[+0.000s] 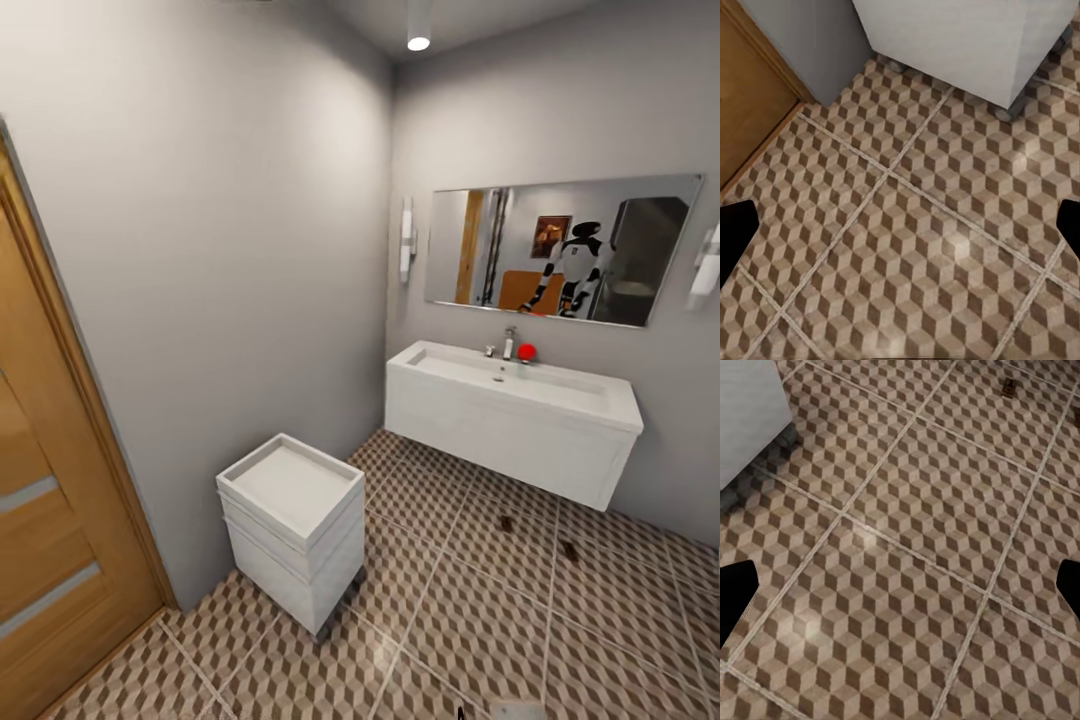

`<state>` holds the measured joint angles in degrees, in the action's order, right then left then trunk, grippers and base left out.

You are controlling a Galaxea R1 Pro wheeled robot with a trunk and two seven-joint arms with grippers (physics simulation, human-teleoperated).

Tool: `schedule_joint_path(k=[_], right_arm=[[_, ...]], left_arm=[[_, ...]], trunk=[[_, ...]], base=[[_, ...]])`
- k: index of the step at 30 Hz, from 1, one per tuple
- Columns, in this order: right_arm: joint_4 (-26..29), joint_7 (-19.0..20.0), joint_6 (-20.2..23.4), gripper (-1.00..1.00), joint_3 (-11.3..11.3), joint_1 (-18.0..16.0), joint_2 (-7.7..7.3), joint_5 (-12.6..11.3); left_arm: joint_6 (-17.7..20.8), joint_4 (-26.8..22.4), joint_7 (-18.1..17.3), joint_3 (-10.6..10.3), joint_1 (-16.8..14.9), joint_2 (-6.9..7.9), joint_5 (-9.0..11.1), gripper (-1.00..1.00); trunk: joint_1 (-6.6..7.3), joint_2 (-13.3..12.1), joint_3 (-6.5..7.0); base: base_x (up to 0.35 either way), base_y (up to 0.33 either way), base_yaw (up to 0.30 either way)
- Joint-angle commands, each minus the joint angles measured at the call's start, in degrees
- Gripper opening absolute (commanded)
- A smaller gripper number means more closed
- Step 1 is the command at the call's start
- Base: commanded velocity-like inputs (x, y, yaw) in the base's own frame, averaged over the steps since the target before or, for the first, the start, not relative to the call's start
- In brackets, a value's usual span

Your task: Take the four mousetraps from the cabinet in the bathroom and place them on the bathroom floor. Make sure all four end up on the same floor surface, and ensure that at least two of them are either under or directly next to the same bathroom sink.

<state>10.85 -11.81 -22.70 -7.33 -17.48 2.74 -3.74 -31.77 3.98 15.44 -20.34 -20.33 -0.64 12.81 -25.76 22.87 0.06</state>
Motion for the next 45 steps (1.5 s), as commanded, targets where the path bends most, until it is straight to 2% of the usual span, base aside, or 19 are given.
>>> schedule_joint_path(k=[1, 45], right_arm=[[-0.04, -0.32, -0.15, 1.00, -0.49, -0.01, -0.02, -0.39], [-0.04, -0.32, -0.15, 1.00, -0.49, -0.01, -0.02, -0.33]], left_arm=[[-0.31, 0.25, 0.12, -0.49, -0.08, -0.06, 0.38, 1.00], [-0.31, 0.31, 0.10, -0.49, -0.08, -0.06, 0.38, 1.00]], trunk=[[-0.02, 0.05, -0.02], [-0.02, 0.05, -0.02]], base=[[0.000, 0.000, 0.285], [0.000, 0.000, 0.285]])
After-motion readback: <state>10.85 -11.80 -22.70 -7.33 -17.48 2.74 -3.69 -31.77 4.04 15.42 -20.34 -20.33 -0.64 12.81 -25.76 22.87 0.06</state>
